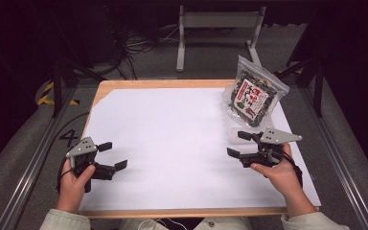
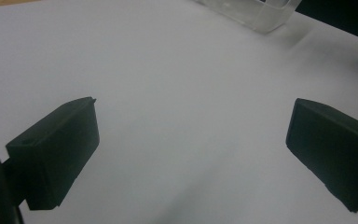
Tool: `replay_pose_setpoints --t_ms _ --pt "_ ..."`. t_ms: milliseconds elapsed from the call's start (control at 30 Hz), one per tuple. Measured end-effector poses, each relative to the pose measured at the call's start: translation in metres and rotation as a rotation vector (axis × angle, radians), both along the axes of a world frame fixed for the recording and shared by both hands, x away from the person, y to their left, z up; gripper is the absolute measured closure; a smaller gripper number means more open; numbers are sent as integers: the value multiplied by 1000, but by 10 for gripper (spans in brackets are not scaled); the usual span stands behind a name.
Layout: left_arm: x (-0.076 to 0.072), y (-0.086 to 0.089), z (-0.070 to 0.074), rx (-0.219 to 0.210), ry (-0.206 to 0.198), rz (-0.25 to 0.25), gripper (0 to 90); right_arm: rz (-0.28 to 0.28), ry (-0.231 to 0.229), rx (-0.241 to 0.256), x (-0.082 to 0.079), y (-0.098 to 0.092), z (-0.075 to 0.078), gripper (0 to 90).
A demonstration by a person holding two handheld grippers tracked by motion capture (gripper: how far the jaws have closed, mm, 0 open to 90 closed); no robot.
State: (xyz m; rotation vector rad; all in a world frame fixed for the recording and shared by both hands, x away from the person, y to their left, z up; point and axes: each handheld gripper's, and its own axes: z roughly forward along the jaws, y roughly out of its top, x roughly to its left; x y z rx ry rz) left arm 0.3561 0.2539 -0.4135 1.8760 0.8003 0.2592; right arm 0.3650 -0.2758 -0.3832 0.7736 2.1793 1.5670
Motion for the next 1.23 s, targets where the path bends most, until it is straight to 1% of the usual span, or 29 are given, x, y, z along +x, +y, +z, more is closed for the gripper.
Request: replay_pose_setpoints --t_ms 67,133,200,233,267,333,400,500,567,633,667,700,733,767,800,867,900,967,1133,1233 --pt "0 1 -2 -7 -1 -1 32 6 4 -13 2 2 -7 216" --pt "0 2 -4 -7 -5 -3 32 0 7 -34 4 3 -13 216" --pt "0 2 -6 -6 -12 -11 33 -4 16 -43 6 4 -20 216" --pt "0 2 -7 4 -21 -16 35 -6 20 -44 8 4 -23 216" --pt "-1 2 -8 5 -31 -19 34 -10 29 -50 9 4 -26 217" --pt "-1 2 -11 1 -35 -18 34 -13 48 -70 11 5 -32 216" --pt "-1 1 -14 8 -31 -14 34 -19 63 -94 12 6 -38 214" --pt "-1 0 -17 25 -39 -10 38 -25 89 -100 14 7 -44 213" --pt "-3 -1 -19 19 -41 -5 40 -34 104 -111 15 8 -48 213" --pt "-3 -2 -21 7 -22 0 40 -52 126 -128 18 10 -55 212" --pt "-4 -2 -22 1 -6 5 39 -59 135 -153 20 10 -57 211" --pt "-5 -2 -23 0 -8 12 40 -69 150 -170 21 11 -60 203" --pt "-5 -3 -25 -3 -5 17 39 -71 164 -177 23 11 -61 202" --pt "-6 -4 -26 3 -5 22 39 -76 174 -181 24 12 -61 204" --pt "-6 -5 -27 11 0 21 39 -91 176 -186 24 12 -61 205" --pt "-6 -7 -29 30 -2 19 39 -105 181 -186 25 12 -61 203" --pt "-7 -8 -30 37 3 17 39 -114 184 -184 25 12 -61 202" --pt "-7 -8 -30 43 -2 16 39 -120 189 -182 25 11 -61 201" --pt "-7 -10 -31 48 -12 11 37 -117 174 -187 24 12 -60 205" --pt "-7 -10 -31 55 -5 7 36 -116 167 -178 23 11 -60 204"
